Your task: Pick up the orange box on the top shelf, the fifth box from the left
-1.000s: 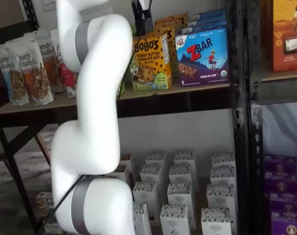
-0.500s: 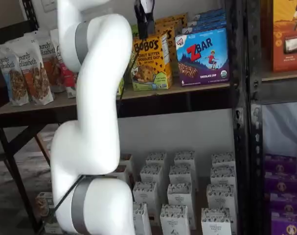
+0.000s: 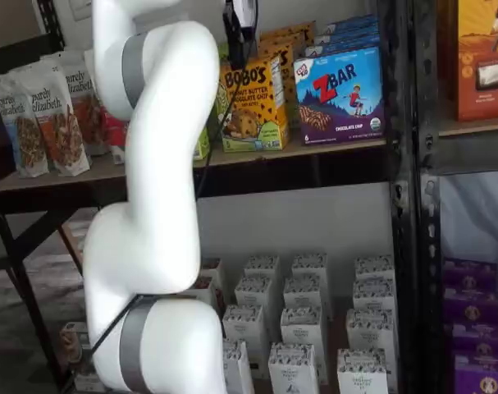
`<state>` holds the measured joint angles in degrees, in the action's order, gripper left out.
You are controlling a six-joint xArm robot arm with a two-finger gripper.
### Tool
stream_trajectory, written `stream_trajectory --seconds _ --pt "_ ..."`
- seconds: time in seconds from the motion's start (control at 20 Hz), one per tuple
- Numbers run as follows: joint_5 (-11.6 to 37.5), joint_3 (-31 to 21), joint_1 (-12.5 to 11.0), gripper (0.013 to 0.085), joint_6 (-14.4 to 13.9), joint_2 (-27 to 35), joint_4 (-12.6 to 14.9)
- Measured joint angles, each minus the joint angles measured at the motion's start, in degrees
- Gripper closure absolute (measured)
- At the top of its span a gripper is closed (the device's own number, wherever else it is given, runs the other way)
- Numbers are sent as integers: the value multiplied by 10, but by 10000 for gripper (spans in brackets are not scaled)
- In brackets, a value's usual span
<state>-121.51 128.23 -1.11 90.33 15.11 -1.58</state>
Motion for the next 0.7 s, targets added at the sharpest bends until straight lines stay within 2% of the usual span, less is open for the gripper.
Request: stream_trajectory --seconds 0.25,0.5,0.7 --pt "13 -30 -1 130 -3 -18 -10" --pt "27 -48 -20 130 -4 -33 -63" --pt "59 -88 -22 130 -2 -58 -71"
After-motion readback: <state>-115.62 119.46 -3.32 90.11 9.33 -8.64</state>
